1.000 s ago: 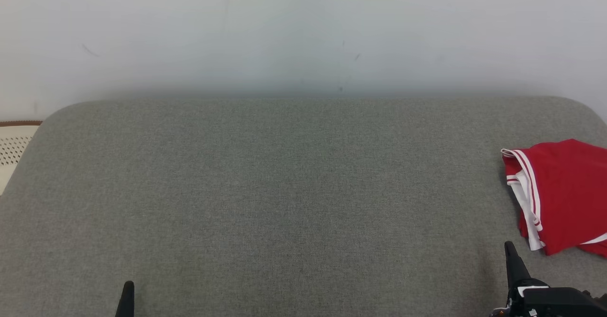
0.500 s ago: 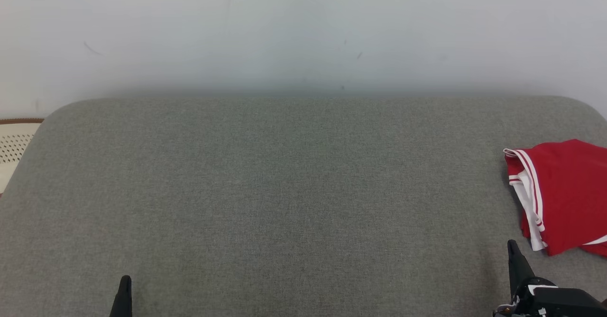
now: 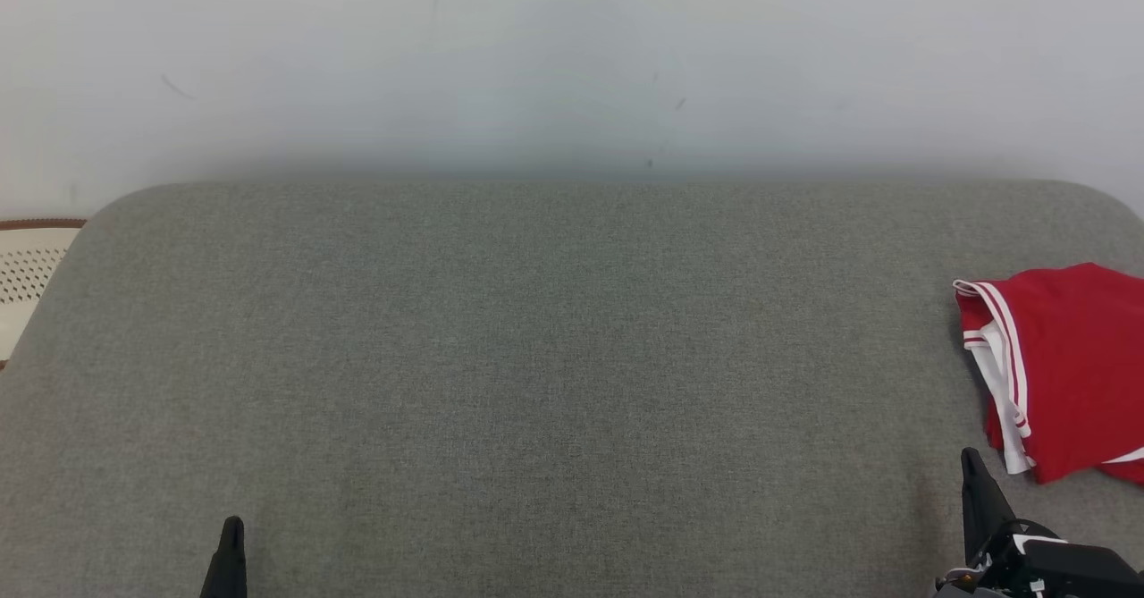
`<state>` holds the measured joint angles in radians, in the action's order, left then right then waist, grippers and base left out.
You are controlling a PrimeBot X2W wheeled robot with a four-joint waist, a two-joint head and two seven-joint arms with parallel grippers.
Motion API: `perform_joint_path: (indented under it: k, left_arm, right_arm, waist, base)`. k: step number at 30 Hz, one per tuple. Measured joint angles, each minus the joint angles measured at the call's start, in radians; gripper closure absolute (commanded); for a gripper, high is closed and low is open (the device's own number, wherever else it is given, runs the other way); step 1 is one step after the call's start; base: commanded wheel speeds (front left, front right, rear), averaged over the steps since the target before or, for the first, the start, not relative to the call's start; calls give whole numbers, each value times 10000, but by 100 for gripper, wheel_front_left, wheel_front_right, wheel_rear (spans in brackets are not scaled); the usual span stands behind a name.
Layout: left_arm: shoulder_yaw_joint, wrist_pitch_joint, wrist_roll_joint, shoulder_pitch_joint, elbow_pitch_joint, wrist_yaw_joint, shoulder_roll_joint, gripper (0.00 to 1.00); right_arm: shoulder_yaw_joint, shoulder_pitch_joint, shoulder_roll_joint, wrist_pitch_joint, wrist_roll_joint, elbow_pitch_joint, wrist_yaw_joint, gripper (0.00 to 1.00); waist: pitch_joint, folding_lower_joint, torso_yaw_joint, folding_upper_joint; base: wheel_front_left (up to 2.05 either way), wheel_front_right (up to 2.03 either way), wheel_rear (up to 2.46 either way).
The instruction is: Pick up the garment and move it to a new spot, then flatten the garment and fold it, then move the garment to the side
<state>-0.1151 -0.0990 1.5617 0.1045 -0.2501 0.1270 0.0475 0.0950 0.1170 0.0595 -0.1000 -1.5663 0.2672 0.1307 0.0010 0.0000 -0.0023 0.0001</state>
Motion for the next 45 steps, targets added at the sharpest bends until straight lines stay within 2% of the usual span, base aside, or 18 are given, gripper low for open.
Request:
perform_joint_path:
  k: [9, 45]
  left_arm:
    - [-31, -113, 485, 12, 17, 31, 10, 100]
    - [-33, -113, 487, 18, 21, 31, 12, 100]
  right_arm:
    - [111, 68, -35, -144, -483, -48, 0, 100]
    - [134, 105, -54, -153, -481, -54, 0, 100]
  waist:
    - [19, 0, 24, 0]
    - [19, -1, 24, 0]
  base:
    - [0, 0, 0]
    - [0, 0, 0]
